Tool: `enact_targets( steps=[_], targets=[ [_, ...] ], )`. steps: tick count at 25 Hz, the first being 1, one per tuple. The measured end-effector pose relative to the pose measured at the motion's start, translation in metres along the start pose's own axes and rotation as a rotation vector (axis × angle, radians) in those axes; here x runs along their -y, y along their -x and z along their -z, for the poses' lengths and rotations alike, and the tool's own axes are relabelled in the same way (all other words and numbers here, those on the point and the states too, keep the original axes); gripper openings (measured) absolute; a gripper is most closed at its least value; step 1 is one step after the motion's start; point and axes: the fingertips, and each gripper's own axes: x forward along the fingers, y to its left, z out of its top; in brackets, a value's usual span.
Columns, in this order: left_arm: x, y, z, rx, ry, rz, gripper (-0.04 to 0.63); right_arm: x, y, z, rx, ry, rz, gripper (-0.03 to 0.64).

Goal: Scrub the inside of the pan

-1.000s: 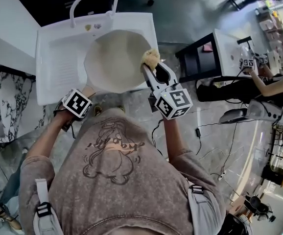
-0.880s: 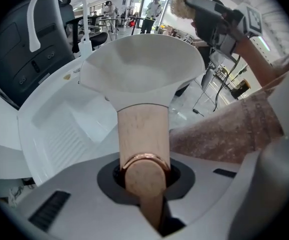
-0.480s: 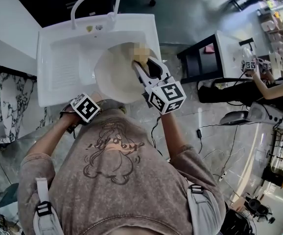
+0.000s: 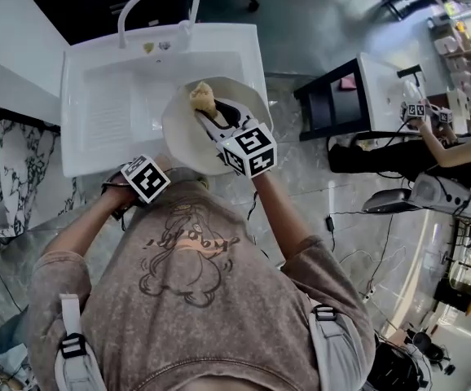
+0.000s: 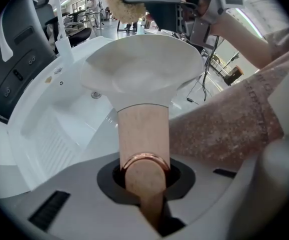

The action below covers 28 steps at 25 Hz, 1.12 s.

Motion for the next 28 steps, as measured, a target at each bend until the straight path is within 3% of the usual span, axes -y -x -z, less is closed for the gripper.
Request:
enact_targets(
  steps=[17,28],
  targets=[
    [0.005,-0.003,-0.003,-0.013,-0.017,0.013,0.054,-0.031,-0.075,0.096,-0.314,0.082,-0.115,0.158],
    [0.004,-0.002,-0.005,-0.036,-0.045,0.026,0.054,-0.023,-0.092,0.131,-0.413,0.085,-0.069,0.158]
  ],
)
